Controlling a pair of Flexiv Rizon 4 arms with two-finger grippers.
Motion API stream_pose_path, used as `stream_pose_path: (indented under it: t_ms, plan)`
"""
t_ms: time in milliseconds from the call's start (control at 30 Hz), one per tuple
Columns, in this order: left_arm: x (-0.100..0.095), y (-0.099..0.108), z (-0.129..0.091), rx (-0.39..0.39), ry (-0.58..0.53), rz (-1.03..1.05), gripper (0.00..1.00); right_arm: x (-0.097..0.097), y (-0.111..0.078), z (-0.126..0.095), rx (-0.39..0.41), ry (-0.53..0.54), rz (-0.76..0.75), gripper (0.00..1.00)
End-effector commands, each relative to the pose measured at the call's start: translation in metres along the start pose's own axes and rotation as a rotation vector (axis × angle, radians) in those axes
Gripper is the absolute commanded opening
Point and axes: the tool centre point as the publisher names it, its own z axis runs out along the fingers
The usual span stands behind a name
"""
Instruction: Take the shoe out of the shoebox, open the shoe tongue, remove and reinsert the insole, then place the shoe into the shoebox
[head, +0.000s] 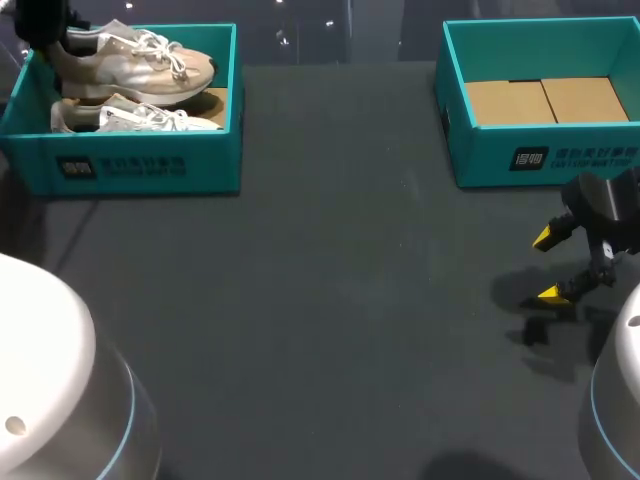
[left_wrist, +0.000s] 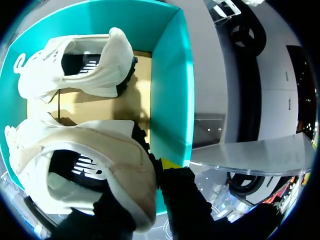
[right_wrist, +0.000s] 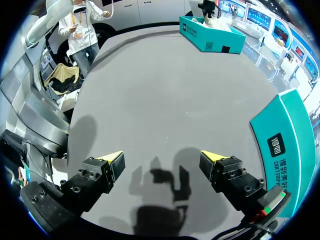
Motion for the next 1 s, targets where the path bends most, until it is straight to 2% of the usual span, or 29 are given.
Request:
stream_pose_path:
  t_ms: [33,600,1000]
  plan:
    - [-0.006,0.011,0.007,0.013,0.008,-0.001,0.0,0.001,0.0,0.0,0.003,-0.002,0.001,1.0]
    - [-0.027,0.018,0.028,0.014,0.024,-0.014,0.0,0.001,0.0,0.0,0.003,-0.002,0.001,1.0]
    - [-0.036,0.014,0.037,0.03,0.03,-0.007,0.0,0.001,0.0,0.0,0.003,-0.002,0.001,1.0]
